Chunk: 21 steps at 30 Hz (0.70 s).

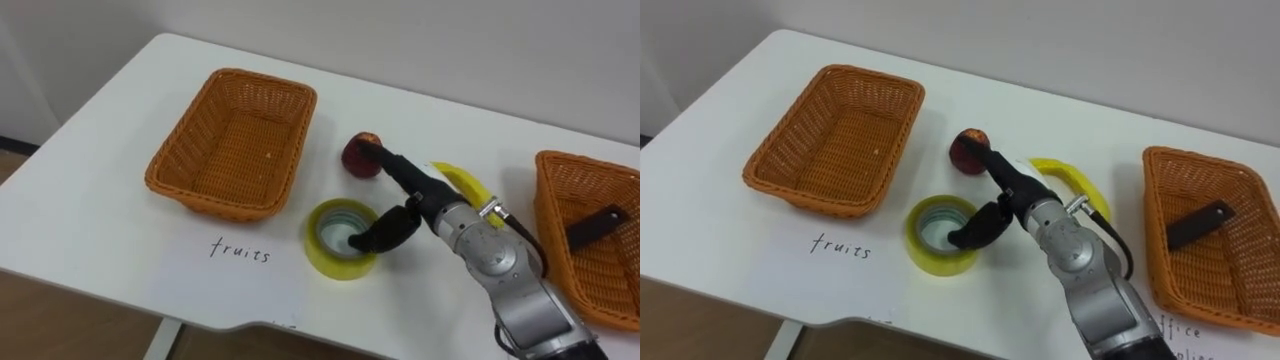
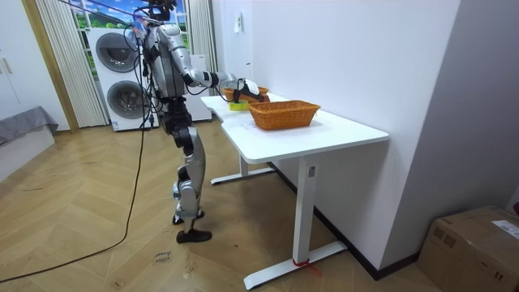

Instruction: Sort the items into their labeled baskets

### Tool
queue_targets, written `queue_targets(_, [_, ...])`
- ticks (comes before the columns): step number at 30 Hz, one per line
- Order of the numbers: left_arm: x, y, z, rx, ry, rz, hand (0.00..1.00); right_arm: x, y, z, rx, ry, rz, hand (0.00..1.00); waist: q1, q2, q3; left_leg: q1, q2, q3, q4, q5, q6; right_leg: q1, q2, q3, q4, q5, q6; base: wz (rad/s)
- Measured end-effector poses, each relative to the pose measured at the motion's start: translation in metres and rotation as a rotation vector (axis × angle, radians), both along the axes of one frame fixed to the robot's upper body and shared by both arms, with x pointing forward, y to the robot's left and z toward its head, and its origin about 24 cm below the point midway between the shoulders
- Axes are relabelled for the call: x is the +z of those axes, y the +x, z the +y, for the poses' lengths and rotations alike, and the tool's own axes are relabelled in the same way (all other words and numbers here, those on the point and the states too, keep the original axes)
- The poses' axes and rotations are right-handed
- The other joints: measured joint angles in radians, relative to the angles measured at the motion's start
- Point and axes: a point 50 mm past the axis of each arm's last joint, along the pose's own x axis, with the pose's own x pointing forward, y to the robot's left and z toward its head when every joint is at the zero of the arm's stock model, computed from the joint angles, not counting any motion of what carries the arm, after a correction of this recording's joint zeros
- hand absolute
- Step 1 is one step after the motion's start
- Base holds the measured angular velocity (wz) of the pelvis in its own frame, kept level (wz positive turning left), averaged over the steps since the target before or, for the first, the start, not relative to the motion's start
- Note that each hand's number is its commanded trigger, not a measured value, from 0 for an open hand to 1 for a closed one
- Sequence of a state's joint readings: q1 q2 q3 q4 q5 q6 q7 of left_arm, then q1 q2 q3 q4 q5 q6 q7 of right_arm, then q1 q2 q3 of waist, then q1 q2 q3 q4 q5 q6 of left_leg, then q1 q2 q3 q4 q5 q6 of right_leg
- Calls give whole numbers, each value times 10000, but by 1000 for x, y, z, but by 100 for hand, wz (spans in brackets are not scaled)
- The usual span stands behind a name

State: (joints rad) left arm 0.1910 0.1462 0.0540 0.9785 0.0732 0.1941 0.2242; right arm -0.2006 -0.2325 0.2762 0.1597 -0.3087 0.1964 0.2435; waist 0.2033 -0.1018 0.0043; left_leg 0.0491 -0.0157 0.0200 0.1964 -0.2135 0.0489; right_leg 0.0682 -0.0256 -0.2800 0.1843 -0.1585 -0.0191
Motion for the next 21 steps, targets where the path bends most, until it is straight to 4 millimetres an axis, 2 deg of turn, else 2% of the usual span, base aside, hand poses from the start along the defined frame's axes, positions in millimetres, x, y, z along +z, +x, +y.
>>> queue_targets(9, [0, 2, 0, 17, 22, 58, 0, 2, 3, 2, 363, -625, -7, 0, -14, -31, 6, 11, 0, 1, 10, 1, -1, 14, 6, 22, 0, 0, 0, 0])
queue_targets(13, [1, 7, 1, -143, -137, 6, 0, 4, 5, 2, 578, -998, 46, 0, -6, -178, 14, 10, 2, 5, 14, 3, -4, 14, 17, 12, 2, 1, -1, 0])
queue_targets(16, [3, 12, 3, -111, -228, -226, 0, 7, 9, 4, 811, -1387, 8, 0, 19, -337, 75, -5, 0, 16, 14, 2, -4, -10, 36, 30, 7, 2, -3, 0])
queue_targets(21, [6, 24, 6, -200, -121, -498, 0, 6, 15, 0, 931, -1750, 373, 0, 201, -487, 43, -9, 4, 16, 19, 2, -2, -19, 40, 30, 6, 5, -6, 0])
